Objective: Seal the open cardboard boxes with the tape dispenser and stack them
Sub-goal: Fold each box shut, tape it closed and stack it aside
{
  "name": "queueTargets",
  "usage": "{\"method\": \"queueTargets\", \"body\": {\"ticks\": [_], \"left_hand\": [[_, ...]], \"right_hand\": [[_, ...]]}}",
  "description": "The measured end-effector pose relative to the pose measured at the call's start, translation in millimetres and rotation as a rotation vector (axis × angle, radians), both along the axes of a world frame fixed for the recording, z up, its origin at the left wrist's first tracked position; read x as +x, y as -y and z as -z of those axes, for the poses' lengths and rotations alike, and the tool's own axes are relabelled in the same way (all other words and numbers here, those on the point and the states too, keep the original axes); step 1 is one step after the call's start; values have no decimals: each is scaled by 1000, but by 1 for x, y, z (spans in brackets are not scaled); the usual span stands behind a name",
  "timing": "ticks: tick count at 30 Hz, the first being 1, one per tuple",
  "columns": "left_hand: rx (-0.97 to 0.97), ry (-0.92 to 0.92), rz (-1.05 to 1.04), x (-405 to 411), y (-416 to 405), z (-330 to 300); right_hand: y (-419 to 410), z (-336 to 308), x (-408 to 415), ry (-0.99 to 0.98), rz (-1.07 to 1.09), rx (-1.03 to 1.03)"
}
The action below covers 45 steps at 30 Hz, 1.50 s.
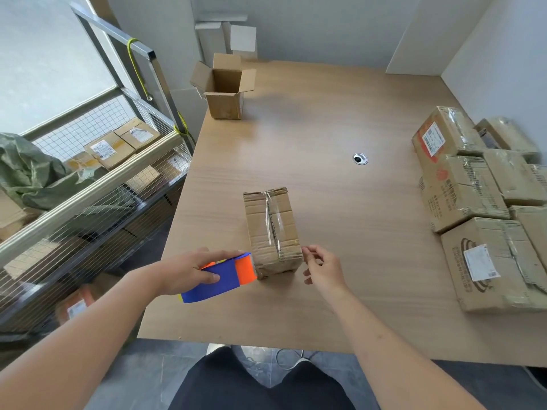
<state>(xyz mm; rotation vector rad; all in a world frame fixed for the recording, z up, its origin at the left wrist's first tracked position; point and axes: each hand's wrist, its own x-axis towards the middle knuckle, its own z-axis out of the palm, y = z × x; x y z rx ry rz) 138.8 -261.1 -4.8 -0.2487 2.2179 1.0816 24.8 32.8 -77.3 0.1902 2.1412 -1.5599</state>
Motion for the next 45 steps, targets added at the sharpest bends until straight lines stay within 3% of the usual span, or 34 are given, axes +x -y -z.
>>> {"method": "queueTargets", "body": {"ticks": [4, 9, 12, 14, 16, 24, 33, 45], "left_hand": [[-4, -1, 11, 1, -2, -1], [11, -6, 3, 3, -4, -2], [20, -4, 7, 4, -5, 0], [25, -8, 8, 5, -5, 2], [49, -11, -18, 5, -4, 3], [163, -22, -67, 26, 13, 12], [219, -18, -60, 31, 16, 10], [190, -10, -23, 32, 21, -1]], "right_hand": [[7, 13, 6, 70, -79, 16], [5, 5, -2, -510, -20, 302], [11, -4, -7, -951, -484, 464], [21, -2, -7, -1090, -852, 553], [29, 2, -7, -1168, -1002, 652], [35, 12, -11, -1281, -896, 695], [35, 3, -13, -1094, -1010, 718], [37, -4, -17, -984, -1103, 749]]}}
